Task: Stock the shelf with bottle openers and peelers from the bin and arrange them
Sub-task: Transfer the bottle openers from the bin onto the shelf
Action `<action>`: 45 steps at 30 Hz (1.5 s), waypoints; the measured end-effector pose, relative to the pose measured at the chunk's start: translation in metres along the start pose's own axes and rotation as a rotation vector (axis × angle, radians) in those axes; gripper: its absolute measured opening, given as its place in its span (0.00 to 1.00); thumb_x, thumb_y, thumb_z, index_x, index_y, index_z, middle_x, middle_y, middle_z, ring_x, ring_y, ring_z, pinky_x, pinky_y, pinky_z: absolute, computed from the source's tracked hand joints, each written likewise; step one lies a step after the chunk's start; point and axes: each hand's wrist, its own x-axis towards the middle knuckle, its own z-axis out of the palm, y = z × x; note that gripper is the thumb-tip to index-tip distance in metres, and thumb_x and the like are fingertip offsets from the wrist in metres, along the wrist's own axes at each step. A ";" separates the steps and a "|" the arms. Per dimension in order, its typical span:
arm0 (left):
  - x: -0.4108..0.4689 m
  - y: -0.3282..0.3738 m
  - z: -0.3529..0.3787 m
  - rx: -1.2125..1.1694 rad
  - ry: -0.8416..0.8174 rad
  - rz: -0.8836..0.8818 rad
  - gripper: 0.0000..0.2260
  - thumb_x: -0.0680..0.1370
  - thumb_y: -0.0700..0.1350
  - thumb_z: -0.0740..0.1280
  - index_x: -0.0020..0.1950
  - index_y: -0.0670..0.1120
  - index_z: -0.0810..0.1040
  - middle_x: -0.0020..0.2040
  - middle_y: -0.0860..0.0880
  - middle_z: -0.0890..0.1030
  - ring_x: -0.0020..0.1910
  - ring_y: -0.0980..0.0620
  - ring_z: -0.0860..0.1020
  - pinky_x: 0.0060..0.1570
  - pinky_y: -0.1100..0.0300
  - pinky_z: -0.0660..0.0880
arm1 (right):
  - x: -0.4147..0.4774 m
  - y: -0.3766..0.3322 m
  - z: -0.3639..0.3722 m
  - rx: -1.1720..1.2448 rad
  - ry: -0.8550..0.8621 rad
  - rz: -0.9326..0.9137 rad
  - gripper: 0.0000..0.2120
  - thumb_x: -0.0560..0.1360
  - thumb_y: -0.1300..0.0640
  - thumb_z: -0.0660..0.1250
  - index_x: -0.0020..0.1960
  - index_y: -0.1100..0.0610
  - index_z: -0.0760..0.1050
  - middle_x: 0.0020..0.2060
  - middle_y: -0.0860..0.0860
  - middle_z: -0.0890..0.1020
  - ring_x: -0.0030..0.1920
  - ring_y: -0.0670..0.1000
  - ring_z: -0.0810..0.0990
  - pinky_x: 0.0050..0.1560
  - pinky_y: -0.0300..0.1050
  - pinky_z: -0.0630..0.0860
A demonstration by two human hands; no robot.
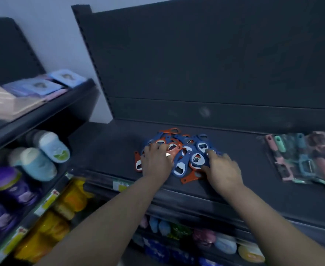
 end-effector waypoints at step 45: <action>-0.610 -0.297 -0.142 0.111 0.079 -1.117 0.15 0.77 0.45 0.63 0.64 0.51 0.75 0.62 0.47 0.78 0.61 0.46 0.75 0.59 0.56 0.73 | -0.396 -0.310 0.109 0.104 -0.449 -1.392 0.15 0.80 0.49 0.57 0.65 0.51 0.71 0.58 0.50 0.77 0.57 0.54 0.75 0.52 0.49 0.74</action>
